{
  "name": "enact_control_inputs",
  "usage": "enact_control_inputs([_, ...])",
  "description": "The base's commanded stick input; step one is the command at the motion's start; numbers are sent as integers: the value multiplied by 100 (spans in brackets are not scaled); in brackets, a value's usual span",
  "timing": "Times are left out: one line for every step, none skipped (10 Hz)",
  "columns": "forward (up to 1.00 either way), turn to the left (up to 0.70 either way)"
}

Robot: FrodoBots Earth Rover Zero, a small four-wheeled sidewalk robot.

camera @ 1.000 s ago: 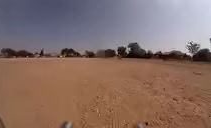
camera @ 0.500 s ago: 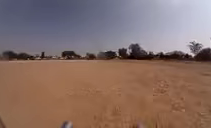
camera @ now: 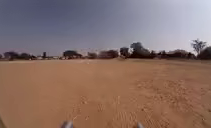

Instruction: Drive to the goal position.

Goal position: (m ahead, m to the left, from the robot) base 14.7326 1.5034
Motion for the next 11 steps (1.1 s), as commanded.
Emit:
enact_control_inputs([100, 0])
enact_control_inputs([100, 0])
enact_control_inputs([100, 0])
enact_control_inputs([100, 0])
enact_control_inputs([100, 0])
enact_control_inputs([100, 0])
enact_control_inputs([100, 0])
enact_control_inputs([100, 0])
enact_control_inputs([100, 0])
enact_control_inputs([100, 0])
enact_control_inputs([100, 0])
